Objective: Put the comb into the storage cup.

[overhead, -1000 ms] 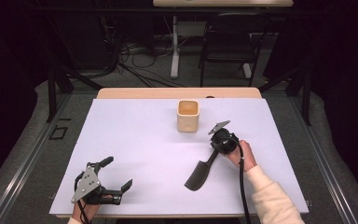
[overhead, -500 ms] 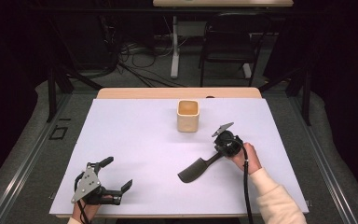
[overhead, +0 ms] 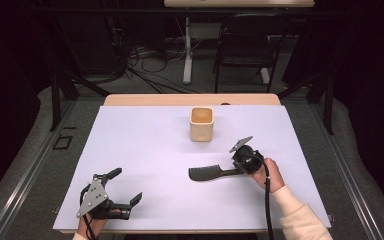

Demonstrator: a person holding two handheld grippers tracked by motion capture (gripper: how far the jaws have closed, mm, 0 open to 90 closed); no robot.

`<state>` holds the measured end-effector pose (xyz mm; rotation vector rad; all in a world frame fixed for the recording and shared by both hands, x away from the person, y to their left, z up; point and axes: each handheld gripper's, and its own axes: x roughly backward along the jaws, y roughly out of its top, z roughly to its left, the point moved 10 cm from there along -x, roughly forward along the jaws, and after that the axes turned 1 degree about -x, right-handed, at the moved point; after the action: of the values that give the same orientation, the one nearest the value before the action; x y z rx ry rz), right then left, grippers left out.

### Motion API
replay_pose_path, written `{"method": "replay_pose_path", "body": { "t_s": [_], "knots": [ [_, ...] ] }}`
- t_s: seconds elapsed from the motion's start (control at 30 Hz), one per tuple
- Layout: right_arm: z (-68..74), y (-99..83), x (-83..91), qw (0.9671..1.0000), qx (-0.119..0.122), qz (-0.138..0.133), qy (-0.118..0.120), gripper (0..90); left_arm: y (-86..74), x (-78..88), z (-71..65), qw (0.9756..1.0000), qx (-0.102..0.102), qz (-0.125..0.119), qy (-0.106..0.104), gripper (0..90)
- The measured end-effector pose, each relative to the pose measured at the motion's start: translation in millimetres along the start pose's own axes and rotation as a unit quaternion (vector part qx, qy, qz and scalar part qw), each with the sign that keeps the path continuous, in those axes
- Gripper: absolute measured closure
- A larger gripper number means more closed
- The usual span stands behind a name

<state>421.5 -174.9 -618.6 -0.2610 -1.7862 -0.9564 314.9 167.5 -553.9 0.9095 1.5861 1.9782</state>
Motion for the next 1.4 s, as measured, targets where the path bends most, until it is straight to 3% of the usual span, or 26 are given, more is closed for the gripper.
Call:
{"method": "replay_pose_path", "body": {
  "t_s": [0.43, 0.53, 1.13, 1.4],
  "knots": [
    [5.0, -7.8, 5.2, 0.9999, -0.008, 0.009, 0.003, 90.0, 0.3, 0.0, -0.3, 1.0, 0.0, -0.001, 0.0, 0.3],
    [6.0, -9.3, 5.5, 0.9999, 0.001, 0.011, 0.004, 90.0, 0.5, 0.2, -0.2, 1.0, 0.0, -0.002, 0.001, 0.3],
    [16.9, -13.7, 6.2, 0.9996, 0.004, 0.025, 0.015, 90.0, 0.6, -0.6, -0.2, 1.0, -0.001, -0.002, 0.0, 0.3],
    [8.6, -4.9, 16.7, 0.9999, 0.004, -0.009, -0.001, 74.7, 0.7, 0.0, 0.0, 1.0, -0.001, -0.003, 0.001, 0.3]
  ]
}}
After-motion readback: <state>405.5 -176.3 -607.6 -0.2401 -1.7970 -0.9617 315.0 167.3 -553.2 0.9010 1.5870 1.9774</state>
